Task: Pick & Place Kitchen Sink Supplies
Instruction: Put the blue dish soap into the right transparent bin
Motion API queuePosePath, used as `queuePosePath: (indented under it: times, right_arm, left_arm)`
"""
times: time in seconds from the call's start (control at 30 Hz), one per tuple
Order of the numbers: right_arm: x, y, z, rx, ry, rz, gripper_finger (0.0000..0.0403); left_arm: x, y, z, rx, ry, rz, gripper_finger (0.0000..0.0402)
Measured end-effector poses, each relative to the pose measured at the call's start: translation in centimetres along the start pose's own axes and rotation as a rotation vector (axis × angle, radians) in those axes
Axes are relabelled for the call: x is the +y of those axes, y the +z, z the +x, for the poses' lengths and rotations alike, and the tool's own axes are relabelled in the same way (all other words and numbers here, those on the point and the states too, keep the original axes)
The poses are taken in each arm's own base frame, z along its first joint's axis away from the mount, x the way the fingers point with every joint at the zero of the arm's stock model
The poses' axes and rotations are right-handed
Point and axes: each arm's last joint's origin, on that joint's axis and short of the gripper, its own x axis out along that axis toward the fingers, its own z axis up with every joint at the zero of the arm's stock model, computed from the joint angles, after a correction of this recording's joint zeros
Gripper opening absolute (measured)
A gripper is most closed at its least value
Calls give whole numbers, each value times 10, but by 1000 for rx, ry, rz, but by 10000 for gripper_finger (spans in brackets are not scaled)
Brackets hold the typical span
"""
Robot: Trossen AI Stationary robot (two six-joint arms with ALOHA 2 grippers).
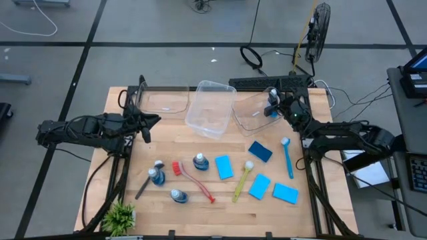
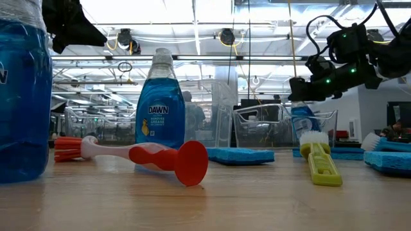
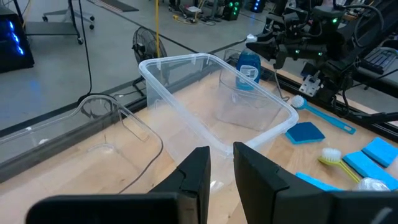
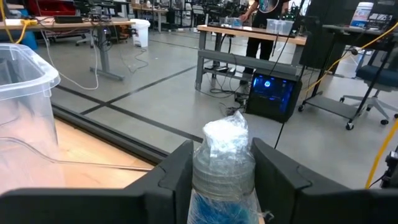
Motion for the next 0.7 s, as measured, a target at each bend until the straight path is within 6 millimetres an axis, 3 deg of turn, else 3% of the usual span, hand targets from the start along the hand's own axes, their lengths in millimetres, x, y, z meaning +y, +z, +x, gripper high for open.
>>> queuePosePath:
  times: [0.23, 0.7]
  right_arm:
    - [0, 0, 0, 0, 0, -1, 155]
    - [0, 1, -1, -4, 4, -10, 155]
  left_arm:
    - [0, 0, 0, 0, -1, 0, 72]
    - [0, 0, 0, -1, -1, -7, 72]
